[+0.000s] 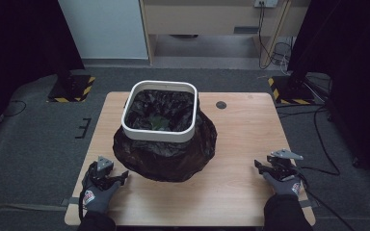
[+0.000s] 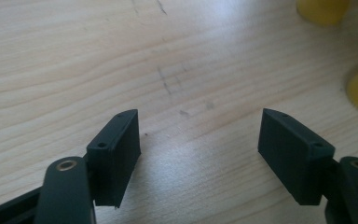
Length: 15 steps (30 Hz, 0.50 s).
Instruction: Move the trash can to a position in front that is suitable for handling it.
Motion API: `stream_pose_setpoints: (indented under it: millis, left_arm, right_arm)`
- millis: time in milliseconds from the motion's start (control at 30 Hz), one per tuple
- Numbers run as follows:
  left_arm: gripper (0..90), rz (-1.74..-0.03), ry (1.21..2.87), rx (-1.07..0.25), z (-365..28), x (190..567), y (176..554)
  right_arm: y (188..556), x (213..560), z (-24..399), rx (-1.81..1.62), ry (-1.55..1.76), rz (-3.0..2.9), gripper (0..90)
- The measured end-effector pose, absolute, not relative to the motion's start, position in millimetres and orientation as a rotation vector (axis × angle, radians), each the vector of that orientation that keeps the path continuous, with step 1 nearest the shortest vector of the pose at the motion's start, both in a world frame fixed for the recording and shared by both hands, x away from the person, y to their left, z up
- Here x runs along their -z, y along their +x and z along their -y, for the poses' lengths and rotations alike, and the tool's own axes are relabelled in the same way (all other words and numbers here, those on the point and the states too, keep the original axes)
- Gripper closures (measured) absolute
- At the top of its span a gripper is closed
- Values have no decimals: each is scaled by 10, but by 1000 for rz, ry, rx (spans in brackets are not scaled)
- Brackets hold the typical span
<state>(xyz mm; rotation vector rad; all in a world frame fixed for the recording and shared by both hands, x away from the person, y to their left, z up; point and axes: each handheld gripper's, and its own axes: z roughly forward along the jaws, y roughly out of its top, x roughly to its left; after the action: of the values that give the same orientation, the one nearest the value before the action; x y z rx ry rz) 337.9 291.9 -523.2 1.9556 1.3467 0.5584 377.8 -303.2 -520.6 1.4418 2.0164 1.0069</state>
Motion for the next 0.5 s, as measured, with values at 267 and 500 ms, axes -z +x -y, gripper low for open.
stream_pose_setpoints:
  millis: [267,500]
  left_arm:
    - [313,-1312,1877,-606,-2936,5101,3297]
    - [315,-1273,1791,-638,-2950,4925,3193]
  right_arm:
    - [3696,5028,2980,-1067,1363,-1980,397]
    - [3657,4895,2947,-1145,1326,-1944,404]
